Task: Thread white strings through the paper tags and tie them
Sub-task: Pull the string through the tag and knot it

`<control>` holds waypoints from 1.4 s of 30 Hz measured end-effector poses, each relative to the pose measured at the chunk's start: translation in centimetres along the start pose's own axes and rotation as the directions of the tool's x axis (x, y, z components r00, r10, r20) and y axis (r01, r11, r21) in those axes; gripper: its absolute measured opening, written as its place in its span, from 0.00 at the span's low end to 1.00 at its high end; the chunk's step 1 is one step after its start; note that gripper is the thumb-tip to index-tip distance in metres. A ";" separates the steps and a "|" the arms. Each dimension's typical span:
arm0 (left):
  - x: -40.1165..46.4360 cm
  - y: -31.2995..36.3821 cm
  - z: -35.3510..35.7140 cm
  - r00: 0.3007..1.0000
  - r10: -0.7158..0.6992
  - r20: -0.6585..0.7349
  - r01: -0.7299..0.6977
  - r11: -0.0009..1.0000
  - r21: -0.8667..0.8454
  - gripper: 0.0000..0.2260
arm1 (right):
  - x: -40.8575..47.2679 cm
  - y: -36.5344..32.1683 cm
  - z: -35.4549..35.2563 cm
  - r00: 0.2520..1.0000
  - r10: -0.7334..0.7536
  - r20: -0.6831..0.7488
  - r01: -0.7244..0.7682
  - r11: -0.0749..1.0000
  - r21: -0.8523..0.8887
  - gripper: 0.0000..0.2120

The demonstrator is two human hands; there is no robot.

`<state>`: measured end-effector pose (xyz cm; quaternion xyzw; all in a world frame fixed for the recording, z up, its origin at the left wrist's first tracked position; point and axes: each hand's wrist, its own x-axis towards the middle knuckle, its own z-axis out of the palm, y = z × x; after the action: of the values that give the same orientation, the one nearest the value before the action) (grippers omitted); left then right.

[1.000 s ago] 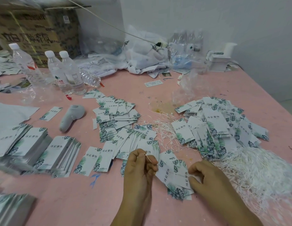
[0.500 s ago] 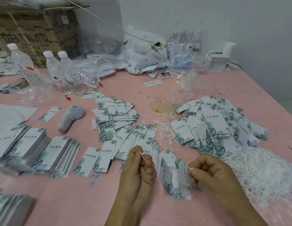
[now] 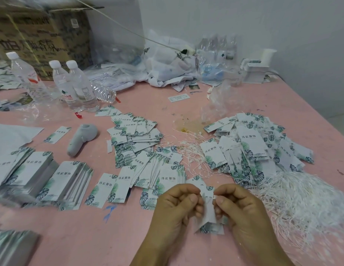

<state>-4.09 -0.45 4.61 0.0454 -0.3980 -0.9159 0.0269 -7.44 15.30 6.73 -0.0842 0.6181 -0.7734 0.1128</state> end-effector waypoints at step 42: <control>0.0 -0.7 0.2 1.000 0.004 0.008 -0.006 0.971 0.240 0.03 | -0.3 0.0 0.7 0.991 -0.112 -0.073 0.098 0.980 -0.174 0.17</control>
<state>-4.09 0.20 4.22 0.0439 -0.5061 -0.8611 0.0222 -6.96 14.73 6.86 -0.0942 0.6805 -0.7256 0.0386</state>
